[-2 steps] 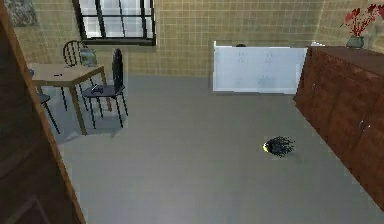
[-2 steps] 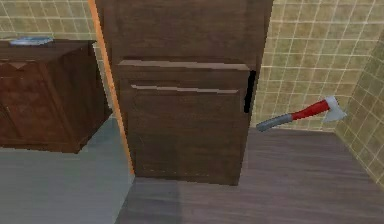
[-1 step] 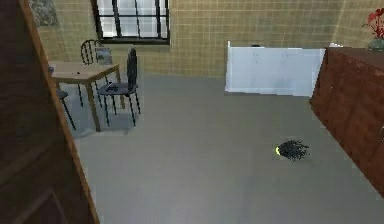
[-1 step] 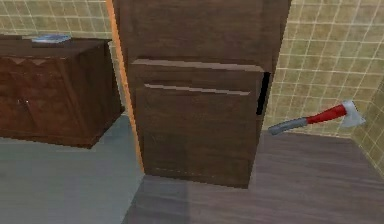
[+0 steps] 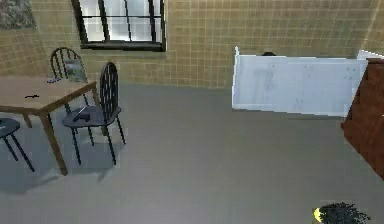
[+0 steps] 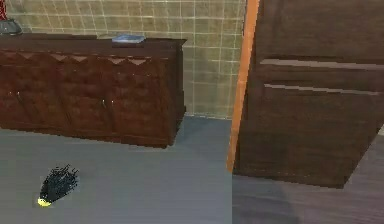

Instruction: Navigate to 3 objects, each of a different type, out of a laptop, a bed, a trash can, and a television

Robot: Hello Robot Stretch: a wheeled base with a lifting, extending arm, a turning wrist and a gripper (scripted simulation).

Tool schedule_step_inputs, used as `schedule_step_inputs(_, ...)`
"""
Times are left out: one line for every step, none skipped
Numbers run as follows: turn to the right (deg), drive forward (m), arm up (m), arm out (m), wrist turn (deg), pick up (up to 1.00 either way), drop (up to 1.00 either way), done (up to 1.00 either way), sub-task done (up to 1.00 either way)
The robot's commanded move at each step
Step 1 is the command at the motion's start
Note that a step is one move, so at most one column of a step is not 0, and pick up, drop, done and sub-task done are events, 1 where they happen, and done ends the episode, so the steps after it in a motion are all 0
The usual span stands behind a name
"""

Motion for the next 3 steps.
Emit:
schedule_step_inputs(-45.0, 0.00, 0.00, 0.00, 0.0, 0.00, 0.00, 0.00, 0.00)
schedule_step_inputs(-6.0, 0.00, 0.00, 0.00, 0.0, 0.00, 0.00, 0.00, 0.00)
schedule_step_inputs(0.0, 0.60, 0.00, 0.00, 0.0, 0.00, 0.00, 0.00, 0.00)
